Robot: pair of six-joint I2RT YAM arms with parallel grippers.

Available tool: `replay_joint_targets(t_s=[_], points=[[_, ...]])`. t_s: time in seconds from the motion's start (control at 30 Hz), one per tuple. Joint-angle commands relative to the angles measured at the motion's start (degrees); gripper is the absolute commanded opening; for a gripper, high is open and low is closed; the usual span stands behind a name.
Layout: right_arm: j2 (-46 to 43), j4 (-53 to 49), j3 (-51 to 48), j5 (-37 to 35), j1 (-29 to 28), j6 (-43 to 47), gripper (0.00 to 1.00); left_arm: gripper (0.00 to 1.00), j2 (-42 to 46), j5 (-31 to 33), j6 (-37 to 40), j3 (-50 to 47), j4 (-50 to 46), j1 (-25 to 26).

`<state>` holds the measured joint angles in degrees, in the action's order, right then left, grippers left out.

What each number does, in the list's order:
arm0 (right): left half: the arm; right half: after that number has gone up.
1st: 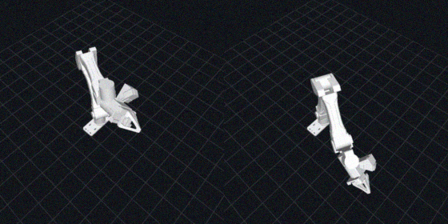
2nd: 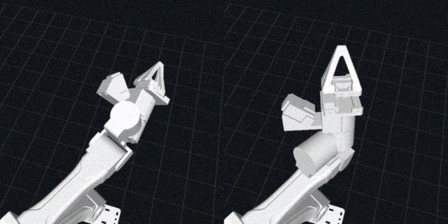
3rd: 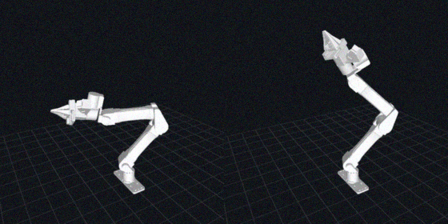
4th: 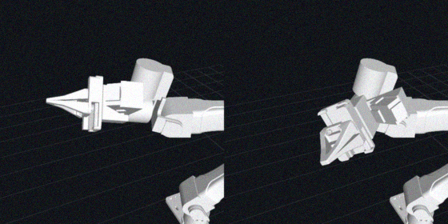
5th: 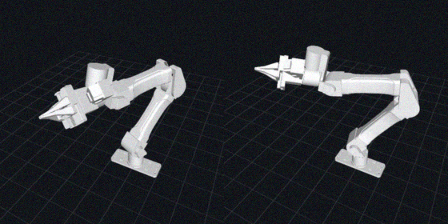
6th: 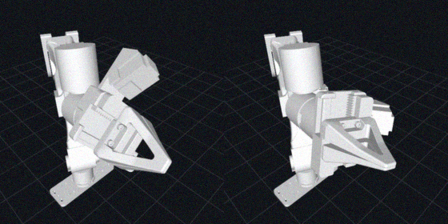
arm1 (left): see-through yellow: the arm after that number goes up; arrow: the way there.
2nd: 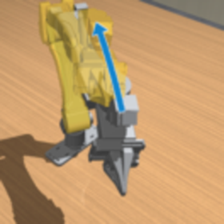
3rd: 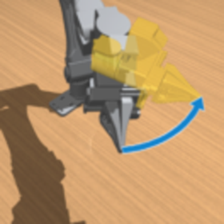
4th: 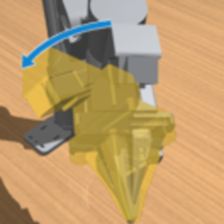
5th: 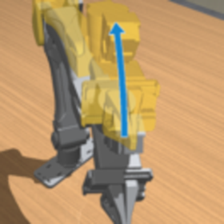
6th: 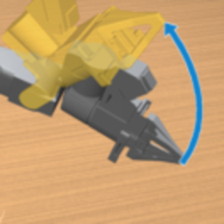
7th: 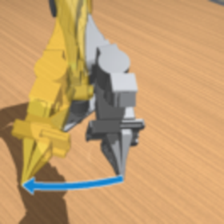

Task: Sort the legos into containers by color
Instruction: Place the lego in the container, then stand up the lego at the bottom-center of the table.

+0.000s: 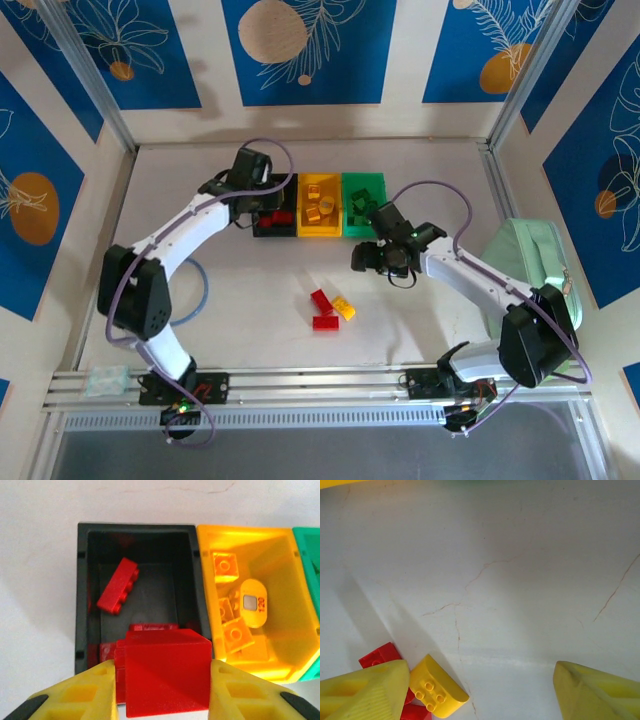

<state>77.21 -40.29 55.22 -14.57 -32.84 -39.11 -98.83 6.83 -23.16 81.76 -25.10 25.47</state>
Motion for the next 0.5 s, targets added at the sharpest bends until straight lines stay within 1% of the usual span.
replay_joint_targets(t_s=[0.0, 0.07, 0.13, 0.2, 0.3, 0.47], points=[[-2.3, -0.2, -1.5, 0.7, -0.5, -1.1, 0.76, 0.43, -4.5, -1.1, 1.7, 6.5, -2.4, -1.3], [-2.8, -0.1, -1.9, 0.8, -0.6, -0.8, 0.76, 0.47, -7.0, -1.5, 1.9, 10.5, -4.1, -1.6], [-3.5, -0.6, -2.1, 0.4, -0.7, -0.4, 0.76, 0.53, -8.1, -1.9, 2.1, 12.7, -4.5, -1.6], [-4.6, -0.6, -2.8, 0.3, -0.8, 0.2, 0.76, 0.61, -7.8, -2.7, 2.0, 12.4, -3.3, -1.6], [-6.3, -0.3, -3.9, 0.7, -0.9, 1.1, 0.77, 0.67, -6.4, -3.2, 1.9, 10.6, -1.9, -1.6], [-7.9, 0.1, -4.7, 1.8, -1.7, 3.1, 0.78, 0.69, -2.3, -3.1, 1.5, 5.9, -0.1, -1.5]])
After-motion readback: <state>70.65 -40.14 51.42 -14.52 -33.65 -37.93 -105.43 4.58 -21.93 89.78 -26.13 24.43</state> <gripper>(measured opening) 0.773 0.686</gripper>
